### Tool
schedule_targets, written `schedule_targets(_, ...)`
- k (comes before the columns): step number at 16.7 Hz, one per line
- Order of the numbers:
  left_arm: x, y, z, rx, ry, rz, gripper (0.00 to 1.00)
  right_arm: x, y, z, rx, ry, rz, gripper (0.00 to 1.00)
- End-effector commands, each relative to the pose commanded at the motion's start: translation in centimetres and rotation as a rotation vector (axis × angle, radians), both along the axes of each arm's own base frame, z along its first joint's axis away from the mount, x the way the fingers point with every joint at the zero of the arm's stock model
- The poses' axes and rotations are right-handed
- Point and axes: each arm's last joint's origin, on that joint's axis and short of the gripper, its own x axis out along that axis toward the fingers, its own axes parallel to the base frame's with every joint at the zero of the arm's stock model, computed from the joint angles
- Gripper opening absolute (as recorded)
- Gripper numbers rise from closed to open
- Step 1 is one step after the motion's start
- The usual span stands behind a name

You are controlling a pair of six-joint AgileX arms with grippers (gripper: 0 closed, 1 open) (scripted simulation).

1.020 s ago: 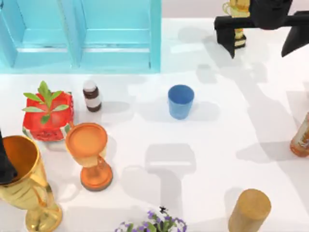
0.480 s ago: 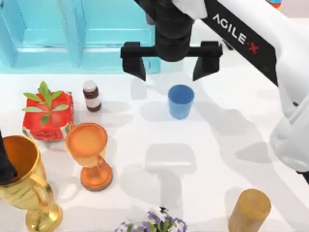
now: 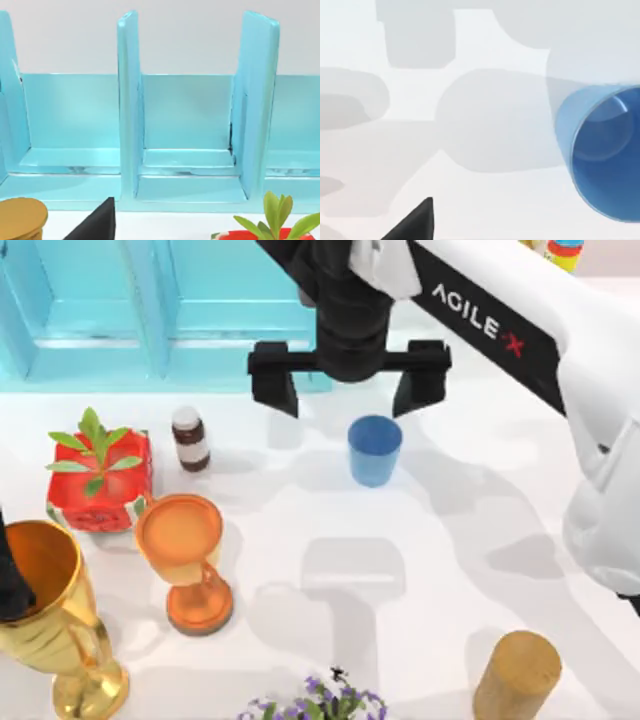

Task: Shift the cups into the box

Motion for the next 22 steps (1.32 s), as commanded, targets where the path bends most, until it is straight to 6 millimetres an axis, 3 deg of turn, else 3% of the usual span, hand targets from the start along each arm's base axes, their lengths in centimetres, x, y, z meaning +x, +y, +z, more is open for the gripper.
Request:
schedule_targets(6, 0.0, 0.0, 0.0, 0.0, 0.0, 0.0, 1.0, 1.1, -0.1, -6.6, 0.001, -0.001, 0.0, 1.0)
schedule_targets(11, 0.0, 0.0, 0.0, 0.0, 0.0, 0.0, 1.0, 1.1, -0.1, -7.2, 0.0, 0.0, 0.0, 1.0)
schedule_targets(22, 0.0, 0.0, 0.0, 0.0, 0.0, 0.0, 1.0, 1.1, -0.1, -7.2, 0.0, 0.0, 0.0, 0.17)
